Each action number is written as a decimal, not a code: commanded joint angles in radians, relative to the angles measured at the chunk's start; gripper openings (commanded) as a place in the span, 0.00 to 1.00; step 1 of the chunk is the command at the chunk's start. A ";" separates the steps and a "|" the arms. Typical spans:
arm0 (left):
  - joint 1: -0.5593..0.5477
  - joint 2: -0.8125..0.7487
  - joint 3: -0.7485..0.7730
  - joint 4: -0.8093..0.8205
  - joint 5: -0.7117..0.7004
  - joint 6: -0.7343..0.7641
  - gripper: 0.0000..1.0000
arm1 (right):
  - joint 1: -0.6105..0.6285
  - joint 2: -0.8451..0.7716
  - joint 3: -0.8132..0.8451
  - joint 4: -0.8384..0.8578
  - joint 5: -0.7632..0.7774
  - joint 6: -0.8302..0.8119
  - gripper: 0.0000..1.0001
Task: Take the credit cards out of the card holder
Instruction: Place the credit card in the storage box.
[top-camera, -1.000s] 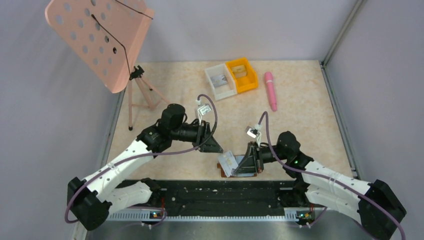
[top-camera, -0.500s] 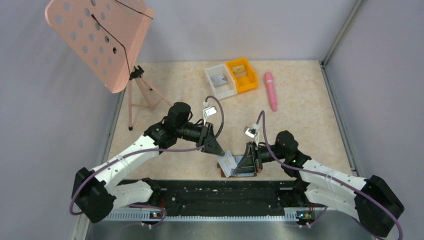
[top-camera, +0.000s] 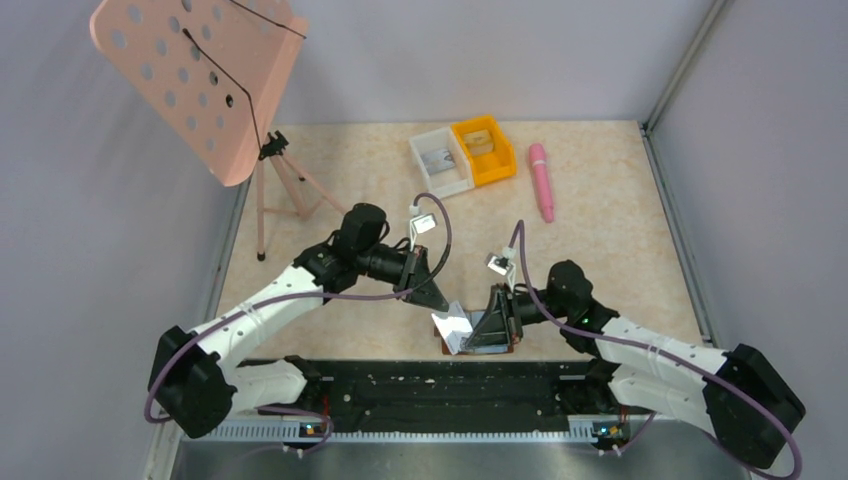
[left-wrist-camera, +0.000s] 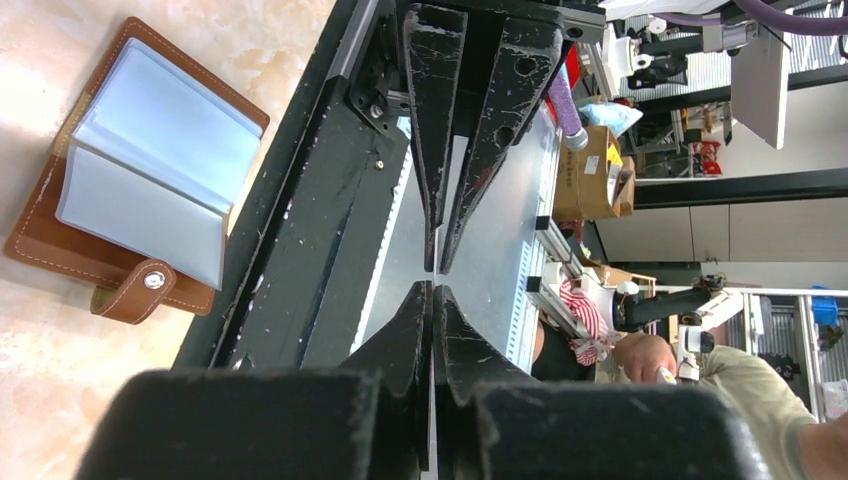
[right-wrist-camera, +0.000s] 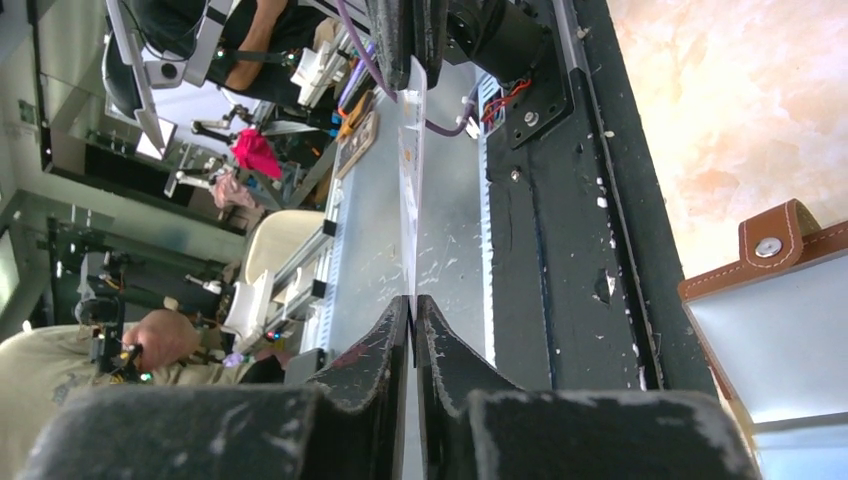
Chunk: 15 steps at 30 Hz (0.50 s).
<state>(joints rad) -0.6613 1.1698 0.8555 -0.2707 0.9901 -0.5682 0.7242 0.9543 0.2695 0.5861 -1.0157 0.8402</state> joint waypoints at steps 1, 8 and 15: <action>0.014 0.003 0.051 0.013 0.004 0.016 0.00 | -0.008 -0.005 0.082 -0.014 0.044 -0.023 0.16; 0.106 0.041 0.049 0.098 -0.097 -0.137 0.00 | -0.009 -0.148 0.150 -0.355 0.279 -0.136 0.74; 0.124 0.173 0.154 0.195 -0.444 -0.247 0.00 | -0.011 -0.291 0.192 -0.618 0.606 -0.152 0.99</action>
<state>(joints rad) -0.5434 1.2850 0.9241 -0.2165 0.7757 -0.7334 0.7223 0.7284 0.4122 0.1345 -0.6327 0.7147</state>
